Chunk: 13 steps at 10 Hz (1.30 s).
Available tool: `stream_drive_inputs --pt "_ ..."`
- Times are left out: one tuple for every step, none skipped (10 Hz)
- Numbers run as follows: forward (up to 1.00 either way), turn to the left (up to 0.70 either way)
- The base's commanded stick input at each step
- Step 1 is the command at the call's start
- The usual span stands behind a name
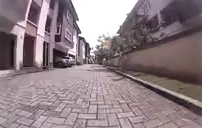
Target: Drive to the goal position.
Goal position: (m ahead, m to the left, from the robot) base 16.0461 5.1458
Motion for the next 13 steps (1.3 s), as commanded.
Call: stream_drive_inputs --pt "0.50 0.00" --pt "0.50 0.00" --pt "0.50 0.00" --pt "0.50 0.00" --pt "0.50 0.00" --pt "0.50 0.00" --pt "0.50 0.00" --pt "0.50 0.00" --pt "0.50 0.00" --pt "0.50 0.00" --pt "0.50 0.00" --pt "0.50 0.00" --pt "0.50 0.00"
